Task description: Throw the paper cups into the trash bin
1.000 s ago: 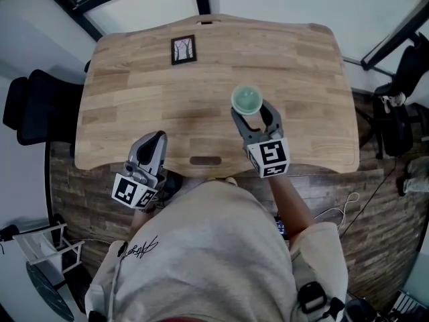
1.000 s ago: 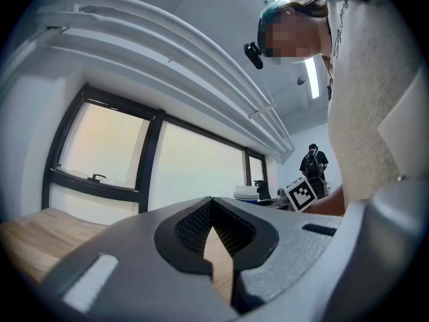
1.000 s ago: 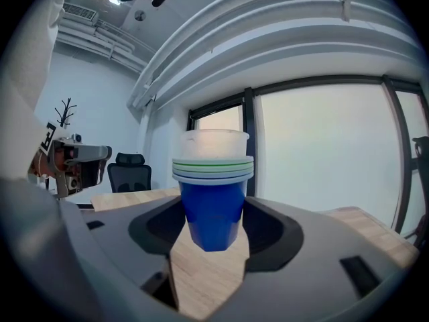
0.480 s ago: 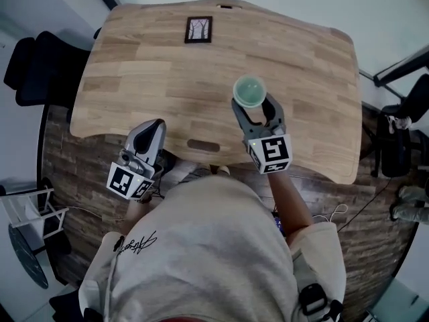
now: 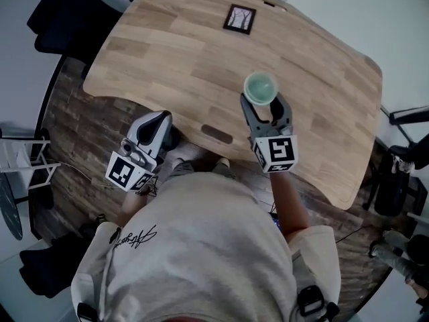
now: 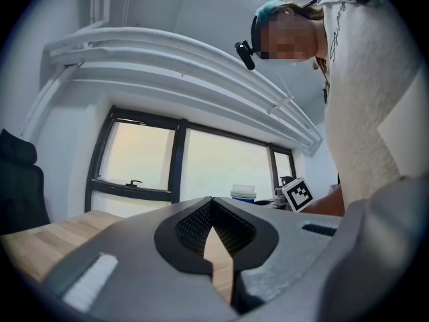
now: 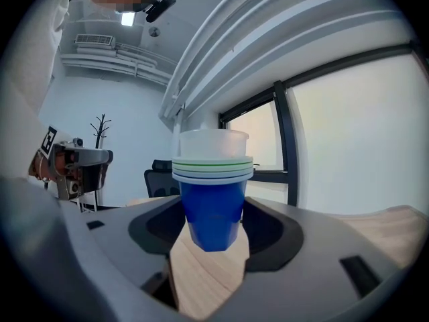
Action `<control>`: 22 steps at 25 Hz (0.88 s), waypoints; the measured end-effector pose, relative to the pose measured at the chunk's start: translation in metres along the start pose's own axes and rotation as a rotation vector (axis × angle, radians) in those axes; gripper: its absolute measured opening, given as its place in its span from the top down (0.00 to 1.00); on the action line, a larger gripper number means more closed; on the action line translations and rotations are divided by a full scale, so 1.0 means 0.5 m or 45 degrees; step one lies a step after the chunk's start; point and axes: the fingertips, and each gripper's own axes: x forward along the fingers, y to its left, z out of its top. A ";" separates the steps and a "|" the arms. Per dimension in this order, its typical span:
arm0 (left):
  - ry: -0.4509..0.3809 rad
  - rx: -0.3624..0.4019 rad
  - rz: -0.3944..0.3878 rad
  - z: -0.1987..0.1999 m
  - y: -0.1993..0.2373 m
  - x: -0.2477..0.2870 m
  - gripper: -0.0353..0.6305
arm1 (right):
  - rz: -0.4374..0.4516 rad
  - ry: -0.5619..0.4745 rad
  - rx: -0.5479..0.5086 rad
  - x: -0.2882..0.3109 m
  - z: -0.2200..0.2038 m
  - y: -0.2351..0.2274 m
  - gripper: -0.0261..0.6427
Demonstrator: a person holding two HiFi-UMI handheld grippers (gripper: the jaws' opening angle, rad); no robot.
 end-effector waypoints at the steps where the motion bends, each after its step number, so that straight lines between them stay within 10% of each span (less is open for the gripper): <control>1: -0.009 0.004 0.017 0.004 0.006 -0.010 0.94 | 0.014 -0.001 -0.003 0.006 0.001 0.011 0.56; 22: -0.021 0.079 0.373 0.062 0.197 -0.409 0.94 | 0.401 -0.065 -0.044 0.172 0.073 0.464 0.56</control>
